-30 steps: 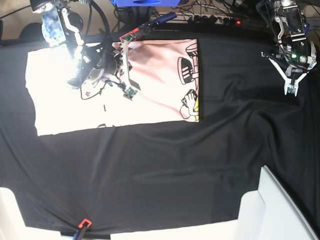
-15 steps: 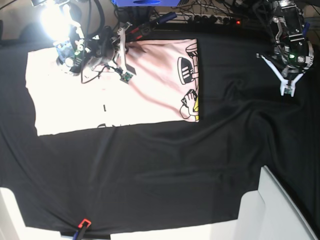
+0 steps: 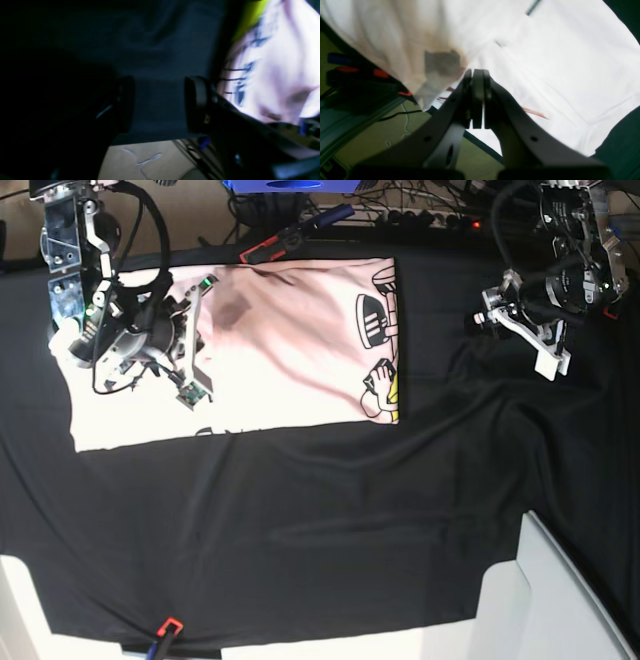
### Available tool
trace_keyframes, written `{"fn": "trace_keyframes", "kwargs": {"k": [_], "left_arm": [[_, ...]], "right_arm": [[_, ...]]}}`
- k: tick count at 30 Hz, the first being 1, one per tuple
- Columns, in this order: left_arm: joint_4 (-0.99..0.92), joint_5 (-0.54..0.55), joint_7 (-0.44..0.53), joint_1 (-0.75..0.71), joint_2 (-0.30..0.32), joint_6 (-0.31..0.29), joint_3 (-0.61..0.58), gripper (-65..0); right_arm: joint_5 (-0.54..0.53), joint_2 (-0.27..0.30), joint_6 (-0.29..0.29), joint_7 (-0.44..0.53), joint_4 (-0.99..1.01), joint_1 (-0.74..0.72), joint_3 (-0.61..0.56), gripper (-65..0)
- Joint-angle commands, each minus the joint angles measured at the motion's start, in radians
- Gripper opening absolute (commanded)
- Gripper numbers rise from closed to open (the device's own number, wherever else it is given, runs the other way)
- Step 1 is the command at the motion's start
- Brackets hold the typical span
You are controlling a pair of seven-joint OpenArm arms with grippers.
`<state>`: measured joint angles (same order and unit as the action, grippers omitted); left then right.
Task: Fold the T-shirt properly
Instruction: 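Grasp both ends of the shirt with the left and right grippers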
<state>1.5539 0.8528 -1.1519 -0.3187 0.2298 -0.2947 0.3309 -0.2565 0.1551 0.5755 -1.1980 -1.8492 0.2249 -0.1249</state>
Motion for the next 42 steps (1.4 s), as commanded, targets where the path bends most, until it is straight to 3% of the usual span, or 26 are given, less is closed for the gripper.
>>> {"fn": "trace_keyframes", "kwargs": {"k": [1, 7, 12, 21, 32, 42], "left_arm": [[0.001, 0.039, 0.005, 0.002, 0.018, -0.005, 0.004, -29.7], [-0.059, 0.107, 0.003, 0.029, 0.016, -0.165, 0.006, -27.2], [-0.143, 0.112, 0.002, 0.069, 0.01, -0.246, 0.004, -27.0], [-0.252, 0.112, 0.002, 0.148, -0.048, -0.278, 0.004, -27.0], [-0.395, 0.105, 0.068, 0.246, -0.069, -0.285, -0.2, -27.5], [-0.436, 0.105, 0.066, 0.254, -0.111, -0.285, -0.209, -27.5]], "right_arm": [[-0.005, 0.002, 0.002, 0.014, -0.016, -0.003, 0.023, -63.4], [-0.007, 0.002, 0.005, 0.062, -0.017, 0.029, 0.1, -46.0], [-0.007, 0.002, 0.005, 0.093, -0.017, 0.041, 0.141, -39.0], [-0.007, 0.004, 0.005, 0.093, -0.017, 0.041, 0.138, -39.0], [-0.007, 0.004, 0.005, 0.093, -0.017, 0.055, 0.14, -39.2], [-0.007, 0.002, 0.005, 0.096, -0.017, 0.069, 0.14, -39.2]]}}
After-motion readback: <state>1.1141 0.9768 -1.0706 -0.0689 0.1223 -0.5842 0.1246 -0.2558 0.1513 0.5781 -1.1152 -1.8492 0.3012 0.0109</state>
